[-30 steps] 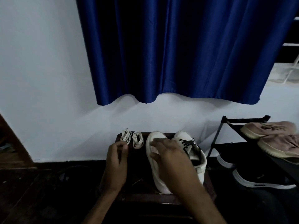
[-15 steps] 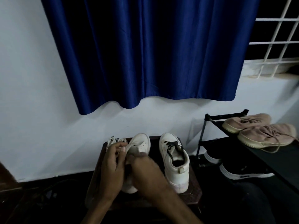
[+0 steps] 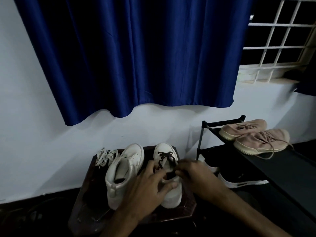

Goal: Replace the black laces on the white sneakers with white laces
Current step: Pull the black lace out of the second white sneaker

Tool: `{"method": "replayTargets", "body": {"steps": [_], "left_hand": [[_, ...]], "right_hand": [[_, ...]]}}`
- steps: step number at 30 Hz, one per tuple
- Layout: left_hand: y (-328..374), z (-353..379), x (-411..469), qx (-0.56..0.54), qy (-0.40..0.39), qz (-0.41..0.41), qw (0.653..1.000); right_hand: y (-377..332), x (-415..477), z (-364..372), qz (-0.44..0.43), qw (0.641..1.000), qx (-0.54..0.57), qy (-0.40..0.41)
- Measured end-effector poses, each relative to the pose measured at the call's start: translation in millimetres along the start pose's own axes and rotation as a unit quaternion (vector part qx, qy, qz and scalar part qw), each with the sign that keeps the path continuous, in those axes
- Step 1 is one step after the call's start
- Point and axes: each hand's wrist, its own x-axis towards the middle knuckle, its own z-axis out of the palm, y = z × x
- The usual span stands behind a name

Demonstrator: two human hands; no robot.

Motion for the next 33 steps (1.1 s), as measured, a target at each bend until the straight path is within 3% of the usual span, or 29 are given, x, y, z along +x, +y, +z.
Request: {"method": "replayTargets", "body": {"steps": [5,9,12,18,21,24,28,31,33], "left_hand": [[-22.0,-13.5,-2.2,-0.036,0.059,-0.011,0.998],[-18.6,-15.3,-4.5,-0.019,0.036,-0.02,0.999],[-8.9,-16.1,3.2,-0.076,0.01,-0.045,0.996],[-2.0,-14.9,6.4,-0.081,-0.008,-0.037,0.996],[-14.4,-21.8,11.3,-0.092,-0.074,-0.001,0.993],[-27.5,-29.4,22.0,-0.019,-0.119,0.048,0.992],[-26.6,-35.7,31.1,0.056,-0.108,0.118,0.986],[-30.2,-35.5,34.9,-0.004,-0.061,0.117,0.991],[-39.1,-37.8,38.2,-0.12,-0.031,0.055,0.991]], "right_hand": [[-9.1,-25.0,13.9,-0.044,0.997,0.06,-0.024],[1.5,-41.8,12.7,-0.053,0.989,0.136,-0.028],[3.6,-45.0,14.6,-0.066,0.987,0.143,-0.024],[8.8,-47.4,12.9,-0.055,0.979,0.177,0.082],[8.9,-41.2,7.9,-0.101,0.992,0.037,0.059],[2.8,-24.6,-6.4,-0.157,0.974,-0.164,0.013],[-7.6,-0.9,-23.9,-0.203,0.947,-0.242,-0.05],[-11.6,13.9,-27.1,-0.226,0.909,-0.344,-0.063],[-21.2,25.5,-30.9,-0.235,0.897,-0.365,-0.078]]}}
